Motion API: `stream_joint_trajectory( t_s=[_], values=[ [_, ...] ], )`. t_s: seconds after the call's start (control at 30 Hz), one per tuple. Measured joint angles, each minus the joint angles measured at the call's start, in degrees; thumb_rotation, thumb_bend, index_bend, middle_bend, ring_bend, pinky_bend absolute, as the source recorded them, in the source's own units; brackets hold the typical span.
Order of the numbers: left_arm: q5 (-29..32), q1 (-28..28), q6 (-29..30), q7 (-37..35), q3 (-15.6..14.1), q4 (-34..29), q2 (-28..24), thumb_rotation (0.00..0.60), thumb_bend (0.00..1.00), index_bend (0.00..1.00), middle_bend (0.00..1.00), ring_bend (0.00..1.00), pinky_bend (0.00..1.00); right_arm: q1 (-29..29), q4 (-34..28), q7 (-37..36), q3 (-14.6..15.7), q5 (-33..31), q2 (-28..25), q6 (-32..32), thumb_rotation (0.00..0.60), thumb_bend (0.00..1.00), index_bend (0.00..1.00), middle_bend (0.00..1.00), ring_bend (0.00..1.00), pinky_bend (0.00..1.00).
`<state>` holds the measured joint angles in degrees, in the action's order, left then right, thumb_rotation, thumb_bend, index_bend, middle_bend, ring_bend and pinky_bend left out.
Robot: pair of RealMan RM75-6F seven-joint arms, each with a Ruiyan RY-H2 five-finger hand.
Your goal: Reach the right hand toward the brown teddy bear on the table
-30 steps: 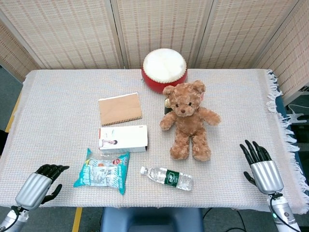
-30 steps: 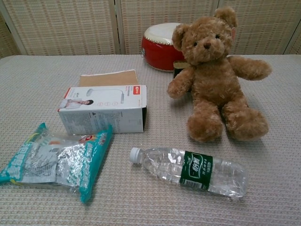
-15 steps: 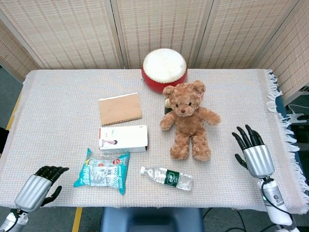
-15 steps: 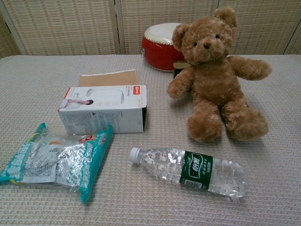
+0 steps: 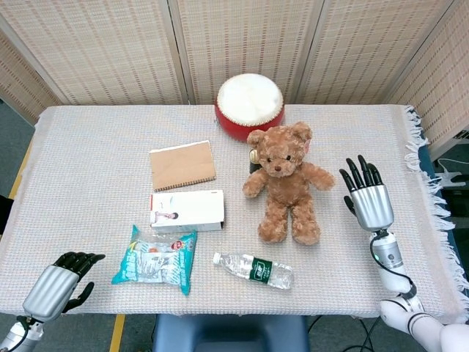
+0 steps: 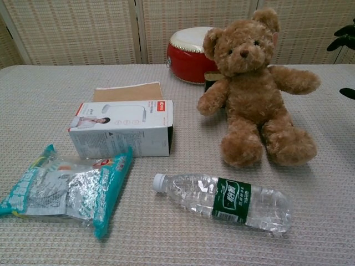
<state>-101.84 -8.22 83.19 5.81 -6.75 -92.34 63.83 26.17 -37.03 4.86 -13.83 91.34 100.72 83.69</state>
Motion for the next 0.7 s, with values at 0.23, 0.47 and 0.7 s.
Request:
stream_joint_trajectory(
  t_s=[0.23,0.47,0.7],
  values=[
    [-0.4,0.0,0.1,-0.1,-0.2,0.0,-0.1,0.600,0.44,0.21,0.27,0.25,0.28,4.4,11.0,-3.3,-0.5,-3.0,6.9,-4.8,0.600,0.09,0.28,0.13,0.04,0.22],
    [-0.6,0.0,0.2,-0.3,-0.3,0.0,-0.1,0.600,0.44,0.21,0.27,0.25,0.28,7.1,18.6,-6.8,-0.2,-4.7,12.1,-5.6,0.600,0.09,0.32,0.16,0.05,0.27],
    [-1.1,0.0,0.4,-0.5,-0.4,-0.1,-0.3,0.600,0.44,0.21,0.27,0.25,0.28,9.2,23.9,-7.5,-0.2,-6.2,15.5,-5.7,0.600,0.09,0.37,0.20,0.12,0.35]
  ],
)
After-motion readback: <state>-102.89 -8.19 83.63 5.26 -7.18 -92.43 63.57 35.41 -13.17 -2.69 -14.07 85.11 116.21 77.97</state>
